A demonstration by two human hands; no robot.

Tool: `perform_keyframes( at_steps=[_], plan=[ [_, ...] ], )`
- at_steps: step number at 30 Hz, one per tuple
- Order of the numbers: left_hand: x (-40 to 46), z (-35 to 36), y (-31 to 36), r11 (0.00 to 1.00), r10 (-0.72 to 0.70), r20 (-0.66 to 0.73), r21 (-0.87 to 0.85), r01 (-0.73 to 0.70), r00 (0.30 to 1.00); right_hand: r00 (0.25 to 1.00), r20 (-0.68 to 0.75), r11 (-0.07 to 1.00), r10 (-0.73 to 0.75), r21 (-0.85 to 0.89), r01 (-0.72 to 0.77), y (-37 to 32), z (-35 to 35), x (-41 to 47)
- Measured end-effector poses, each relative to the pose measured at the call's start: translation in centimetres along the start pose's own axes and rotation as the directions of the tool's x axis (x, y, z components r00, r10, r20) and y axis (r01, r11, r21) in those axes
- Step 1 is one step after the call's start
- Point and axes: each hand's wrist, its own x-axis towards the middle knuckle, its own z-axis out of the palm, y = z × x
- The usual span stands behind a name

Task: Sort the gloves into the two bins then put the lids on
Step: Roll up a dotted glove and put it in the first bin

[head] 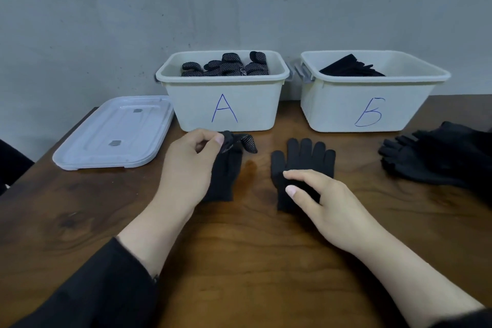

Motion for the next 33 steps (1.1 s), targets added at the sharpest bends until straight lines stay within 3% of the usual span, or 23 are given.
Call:
perform_keyframes(
  at_steps=[3,8,13,19,22,25,30,33],
  plan=[
    [-0.6,3.0,1.2,0.998,0.063,0.023,-0.002,-0.063,0.998,0.993,-0.104,0.978,0.056,0.208,-0.033,-0.6,-0.3,-0.2],
    [-3.0,7.6,2.2,0.981,0.149,0.258,0.085,-0.176,0.955,0.985,-0.131,0.867,0.112,0.498,-0.033,-1.5,-0.7,-0.2],
    [-3.6,7.9,1.4,0.97,0.177,0.443,0.073,-0.232,0.879,0.942,-0.142,0.711,0.305,0.692,-0.126,-0.6,-0.8,0.3],
    [-2.6,5.8,-0.1,0.849,0.338,0.399,0.263,-0.459,0.852,0.843,-0.196,0.508,0.5,0.855,-0.103,0.1,-2.1,1.1],
    [-2.1,5.2,-0.9,0.735,0.361,0.519,0.353,-0.579,0.775,0.814,-0.254,0.53,0.523,0.845,-0.077,0.5,-3.6,1.6],
    [-2.0,5.0,-0.9,0.711,0.332,0.605,0.344,-0.613,0.724,0.793,-0.337,0.591,0.507,0.806,-0.035,0.5,-5.9,2.3],
    [-1.8,5.2,-1.1,0.638,0.211,0.775,0.353,-0.684,0.596,0.855,-0.43,0.829,0.289,0.56,0.002,-0.6,-10.6,3.6],
    [-1.8,5.1,-0.9,0.645,0.157,0.801,0.36,-0.674,0.578,0.925,-0.331,0.903,0.185,0.428,-0.027,-1.6,-13.6,4.5]
  ],
)
